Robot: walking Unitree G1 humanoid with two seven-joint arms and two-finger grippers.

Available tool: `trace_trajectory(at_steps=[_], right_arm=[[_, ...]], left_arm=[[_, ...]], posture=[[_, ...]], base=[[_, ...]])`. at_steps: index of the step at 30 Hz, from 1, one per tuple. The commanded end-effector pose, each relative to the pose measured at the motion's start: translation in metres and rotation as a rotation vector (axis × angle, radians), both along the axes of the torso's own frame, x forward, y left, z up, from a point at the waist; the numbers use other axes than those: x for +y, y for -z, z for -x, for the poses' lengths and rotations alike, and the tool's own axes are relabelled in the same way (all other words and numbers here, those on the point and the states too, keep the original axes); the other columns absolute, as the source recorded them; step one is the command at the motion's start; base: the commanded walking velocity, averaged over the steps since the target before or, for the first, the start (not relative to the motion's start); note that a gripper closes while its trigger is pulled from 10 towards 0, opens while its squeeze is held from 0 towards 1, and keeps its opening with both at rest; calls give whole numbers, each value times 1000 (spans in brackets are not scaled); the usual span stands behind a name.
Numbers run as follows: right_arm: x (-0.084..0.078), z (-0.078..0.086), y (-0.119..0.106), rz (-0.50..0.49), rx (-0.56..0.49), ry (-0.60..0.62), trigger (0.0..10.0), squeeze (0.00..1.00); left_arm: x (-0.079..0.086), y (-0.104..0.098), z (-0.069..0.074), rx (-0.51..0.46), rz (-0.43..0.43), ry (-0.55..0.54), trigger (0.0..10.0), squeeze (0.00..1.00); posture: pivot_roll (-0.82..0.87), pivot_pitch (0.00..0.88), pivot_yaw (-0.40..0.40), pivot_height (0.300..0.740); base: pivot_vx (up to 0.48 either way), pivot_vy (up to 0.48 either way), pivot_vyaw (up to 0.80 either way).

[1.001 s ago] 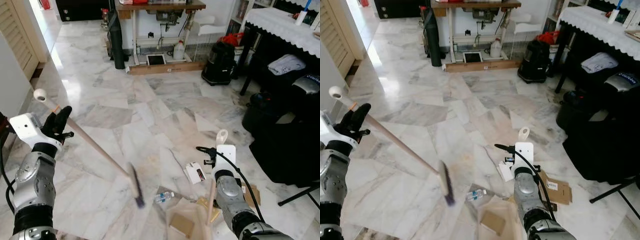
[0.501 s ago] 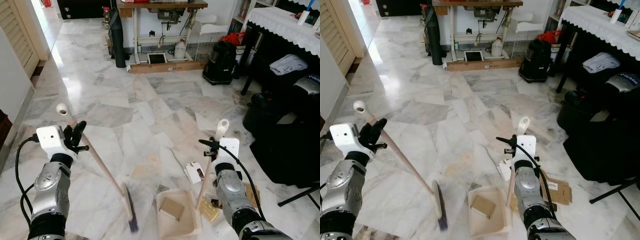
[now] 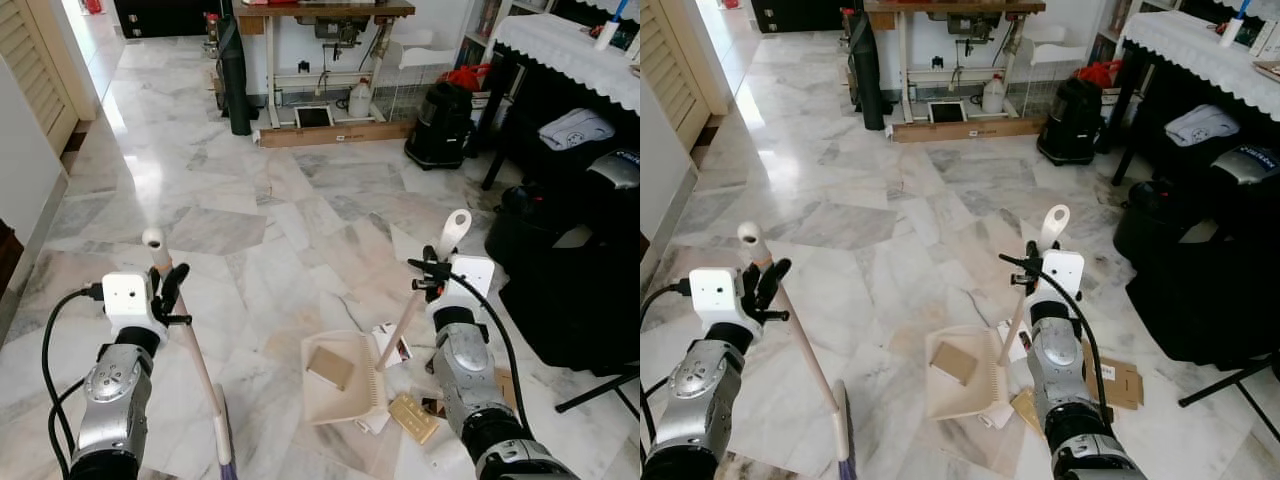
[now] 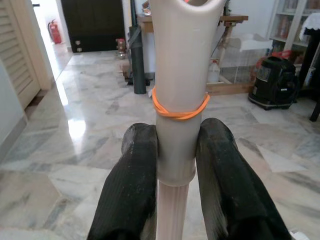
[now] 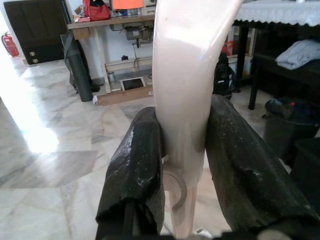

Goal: Sweep floor

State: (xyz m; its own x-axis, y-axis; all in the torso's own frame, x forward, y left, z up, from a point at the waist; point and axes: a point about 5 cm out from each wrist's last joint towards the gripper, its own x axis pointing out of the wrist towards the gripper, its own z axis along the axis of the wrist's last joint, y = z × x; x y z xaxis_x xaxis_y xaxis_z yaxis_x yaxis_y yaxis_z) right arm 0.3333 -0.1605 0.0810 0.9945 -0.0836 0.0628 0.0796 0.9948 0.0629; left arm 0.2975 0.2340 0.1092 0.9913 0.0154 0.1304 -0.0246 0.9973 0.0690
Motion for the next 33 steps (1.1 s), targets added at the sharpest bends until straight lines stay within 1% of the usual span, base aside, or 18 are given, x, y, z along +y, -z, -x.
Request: trace_trajectory(at_steps=[1,2,6,9,14,15,16,17,21,25,26,28,30,31,32,33], right_arm=[[-3,-2,-9,-19,-55,10,10000,0],[-3,-2,-9,-19,-55,10,10000,0],[3,-1,-10,-35,-58,-5,10000,0],[6,0,-10,-60,-63,-10,10000,0],[8,0,-11,-70,-68,-15,10000,0],[8,0,-12,-73,-68,-15,10000,0],[7,0,-12,-77,-69,-15,10000,0],[7,0,-12,-77,-69,-15,10000,0],[7,0,-12,-82,-68,-14,10000,0],[10,0,-12,-88,-63,-19,10000,0],[10,0,-12,-88,-63,-19,10000,0],[11,-1,-12,-92,-60,-23,10000,0],[13,-2,-12,-96,-59,-32,10000,0],[14,-2,-13,-98,-58,-37,10000,0],[14,-2,-13,-98,-58,-38,10000,0],[14,-2,-13,-99,-58,-38,10000,0]], left_arm=[[-5,-10,-4,-54,-32,14,10000,0],[-5,-10,-4,-54,-32,14,10000,0],[-7,-11,-5,-60,-33,7,10000,0],[-5,-11,-5,-62,-42,-6,10000,0],[-3,-13,-6,-65,-51,-14,10000,0],[-8,-11,-9,-40,-10,26,10000,0],[-20,-7,-12,18,96,139,10000,0],[-20,-7,-12,18,96,139,10000,0],[-29,-8,-11,48,205,237,10000,0],[-22,-21,-12,-21,266,200,10000,0],[-22,-21,-12,-21,266,200,10000,0],[-16,-27,-13,-60,289,164,10000,0],[-8,-30,-13,-72,255,114,10000,0],[-2,-30,-12,-73,193,60,10000,0],[0,-30,-12,-74,155,32,10000,0],[1,-29,-11,-74,135,19,10000,0]], posture=[[124,0,-39,740],[124,0,-39,740],[132,0,-33,740],[129,0,-30,740],[127,0,-26,740],[127,0,-26,740],[130,0,-26,740],[130,0,-26,740],[135,0,-26,740],[145,0,-30,740],[145,0,-30,740],[149,0,-33,740],[150,0,-34,740],[154,0,-36,740],[155,0,-37,740],[155,0,-37,740]], base=[[0,0,0],[0,0,0],[0,0,780],[0,0,781],[0,0,781],[0,0,781],[0,0,781],[0,0,781],[0,0,781],[0,0,781],[0,0,781],[0,0,781],[0,0,784],[0,0,788],[0,0,788],[0,0,788]])
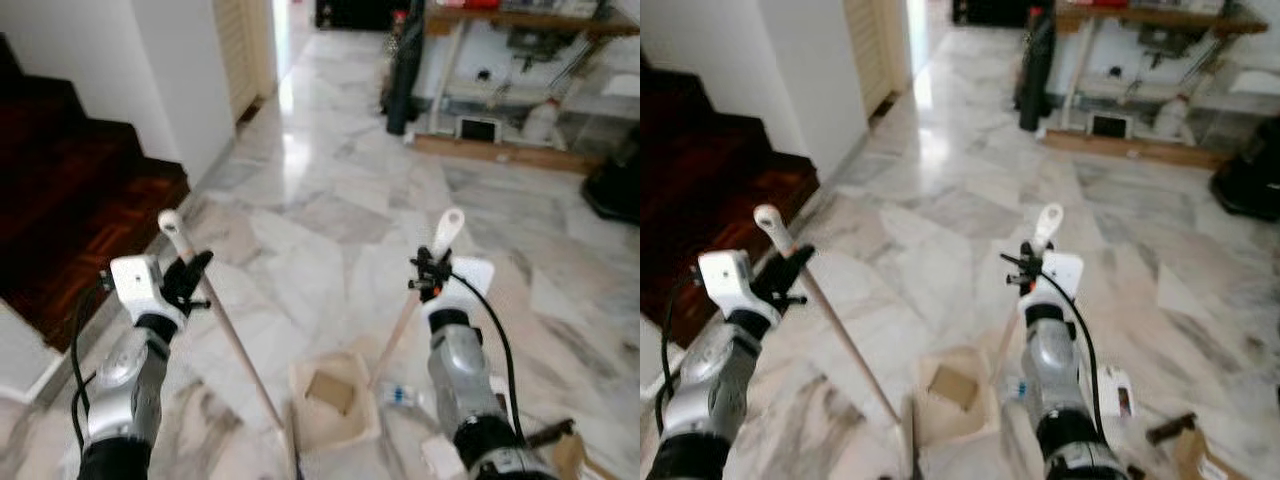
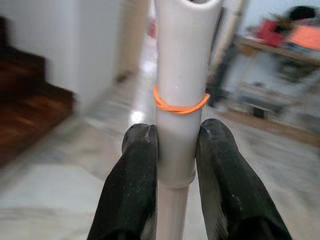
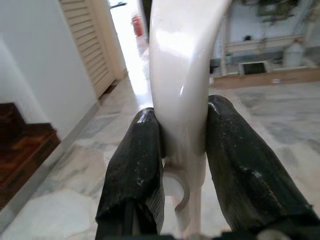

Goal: Sweep floor

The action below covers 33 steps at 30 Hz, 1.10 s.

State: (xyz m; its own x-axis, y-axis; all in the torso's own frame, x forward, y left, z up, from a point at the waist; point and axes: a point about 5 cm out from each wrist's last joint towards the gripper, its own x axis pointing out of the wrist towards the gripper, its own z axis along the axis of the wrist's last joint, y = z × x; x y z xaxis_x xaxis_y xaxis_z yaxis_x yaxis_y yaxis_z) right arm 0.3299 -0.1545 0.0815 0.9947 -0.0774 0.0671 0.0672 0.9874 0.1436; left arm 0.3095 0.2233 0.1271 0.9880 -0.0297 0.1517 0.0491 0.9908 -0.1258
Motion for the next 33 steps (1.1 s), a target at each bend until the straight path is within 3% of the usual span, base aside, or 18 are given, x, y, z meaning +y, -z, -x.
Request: trace_trajectory(at_steps=[1,13,33], right_arm=[[8,-6,-13,-19,-48,-25,10000,0],[9,-5,-11,-52,-36,-20,10000,0],[3,-5,-11,-40,-28,-20,10000,0]], left_arm=[[12,-11,2,-50,-87,-77,10000,0],[5,2,13,-36,-272,-110,10000,0],[-4,18,25,1,-299,-93,10000,0]], posture=[[154,0,-39,740],[160,0,-37,740],[156,0,-49,740]], base=[[0,0,788],[0,0,785],[0,0,784]])
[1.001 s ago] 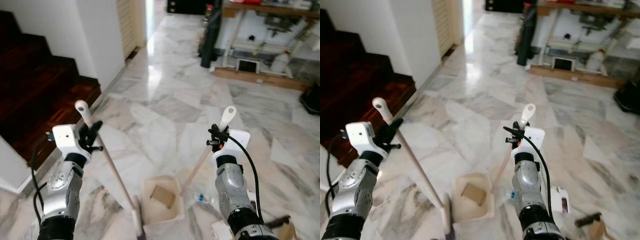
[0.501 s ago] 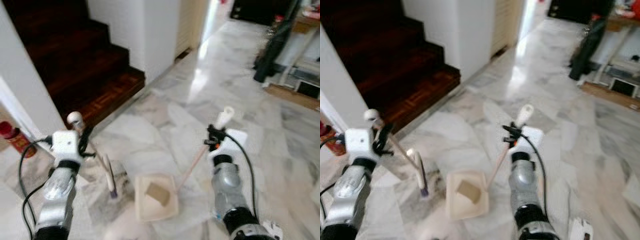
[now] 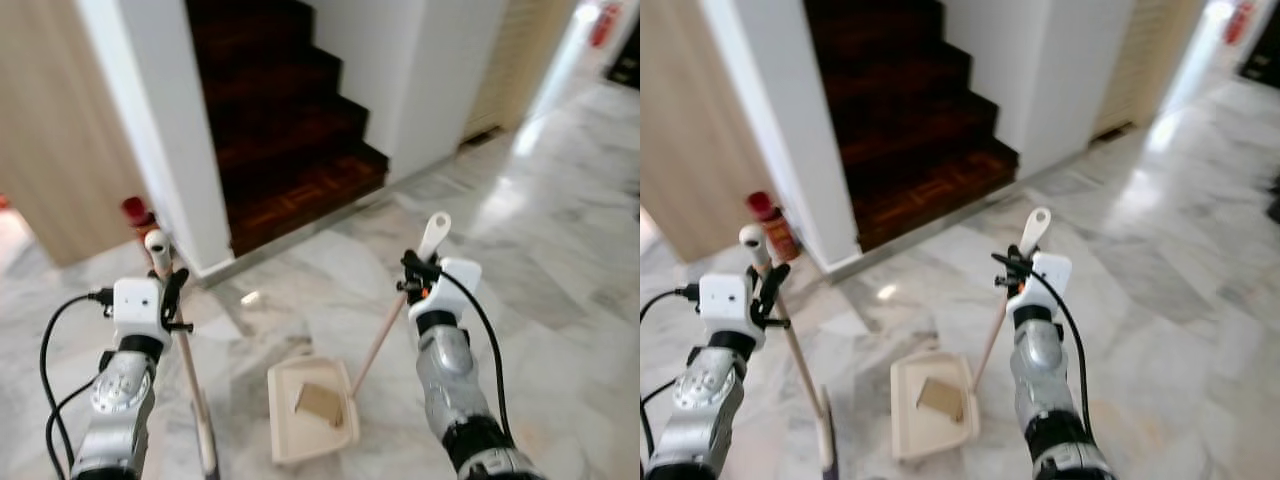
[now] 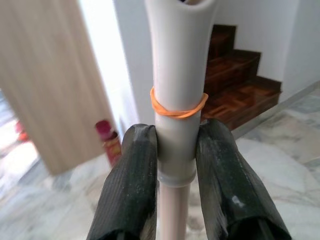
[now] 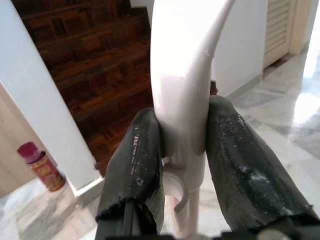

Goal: Sweep floor

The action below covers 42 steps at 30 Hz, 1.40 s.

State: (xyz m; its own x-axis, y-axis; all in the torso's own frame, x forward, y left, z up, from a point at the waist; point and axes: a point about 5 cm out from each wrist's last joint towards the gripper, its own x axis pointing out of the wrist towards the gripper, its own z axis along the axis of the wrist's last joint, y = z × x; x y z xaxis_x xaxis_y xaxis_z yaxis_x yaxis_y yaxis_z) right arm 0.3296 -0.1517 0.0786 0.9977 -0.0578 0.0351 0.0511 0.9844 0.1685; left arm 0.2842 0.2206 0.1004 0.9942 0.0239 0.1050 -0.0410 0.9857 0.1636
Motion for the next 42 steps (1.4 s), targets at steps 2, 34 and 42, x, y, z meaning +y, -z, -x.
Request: trace_trajectory(at_steps=[2,34,42], right_arm=[[-2,-6,-15,-10,-57,8,10000,0],[5,-7,-15,-21,-51,-26,10000,0],[8,-6,-15,-46,-54,-37,10000,0]], left_arm=[[-2,-8,0,-42,-8,0,10000,0],[-9,-3,2,-28,14,17,10000,0],[-12,-4,1,-29,14,26,10000,0]], posture=[[155,0,-50,740],[161,0,-53,740],[161,0,-51,740]], base=[[0,0,781],[0,186,167],[0,325,428]])
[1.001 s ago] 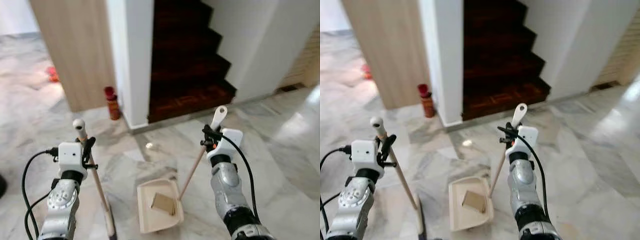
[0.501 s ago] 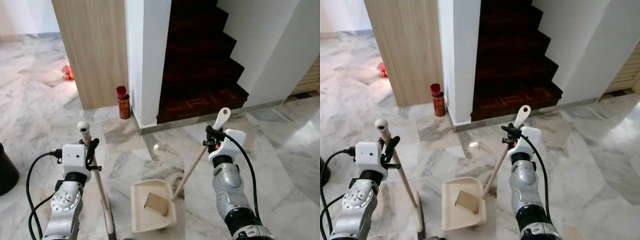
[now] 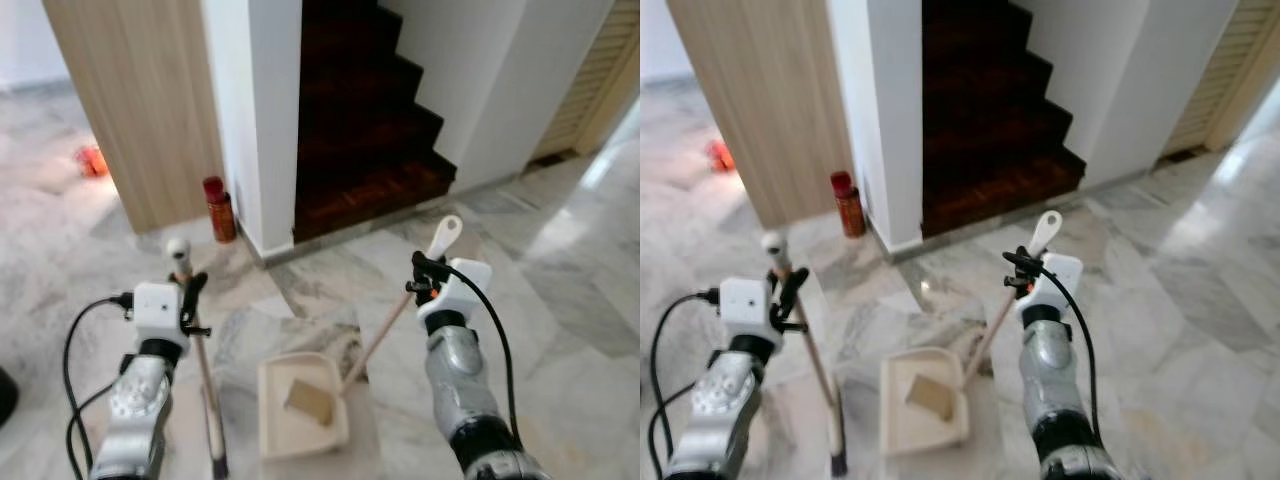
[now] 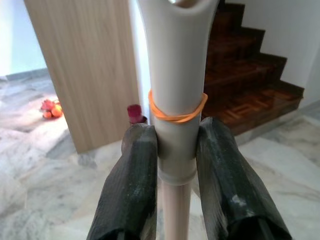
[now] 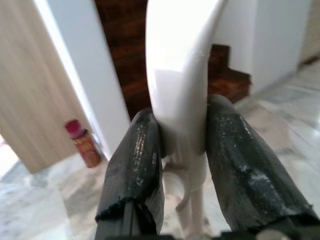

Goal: Sweep floor

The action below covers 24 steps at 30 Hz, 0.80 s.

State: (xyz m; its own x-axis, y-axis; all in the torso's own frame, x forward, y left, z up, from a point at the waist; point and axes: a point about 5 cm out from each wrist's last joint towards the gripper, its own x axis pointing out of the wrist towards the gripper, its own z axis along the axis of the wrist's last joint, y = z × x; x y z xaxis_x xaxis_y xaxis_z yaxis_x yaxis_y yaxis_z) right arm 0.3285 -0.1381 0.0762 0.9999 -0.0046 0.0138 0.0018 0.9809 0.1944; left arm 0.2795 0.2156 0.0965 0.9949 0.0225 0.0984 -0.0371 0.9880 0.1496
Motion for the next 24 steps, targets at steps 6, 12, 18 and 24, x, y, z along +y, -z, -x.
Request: trace_trajectory(at_steps=[6,12,18,24], right_arm=[[-4,-6,-17,-15,-75,13,10000,0],[-2,-6,-17,-21,-80,-3,10000,0],[0,-6,-16,-47,-76,-8,10000,0],[3,-6,-18,-36,-84,-32,10000,0]], left_arm=[[-7,-8,-4,-34,-3,31,10000,0],[-6,-9,-5,-36,-6,32,10000,0],[-5,-11,-6,-38,-9,27,10000,0],[-4,-11,-5,-38,-11,27,10000,0]], posture=[[163,0,-48,740],[166,0,-48,740],[171,0,-46,740],[169,0,-43,740]], base=[[0,317,0],[0,314,750],[0,306,348],[0,298,0]])
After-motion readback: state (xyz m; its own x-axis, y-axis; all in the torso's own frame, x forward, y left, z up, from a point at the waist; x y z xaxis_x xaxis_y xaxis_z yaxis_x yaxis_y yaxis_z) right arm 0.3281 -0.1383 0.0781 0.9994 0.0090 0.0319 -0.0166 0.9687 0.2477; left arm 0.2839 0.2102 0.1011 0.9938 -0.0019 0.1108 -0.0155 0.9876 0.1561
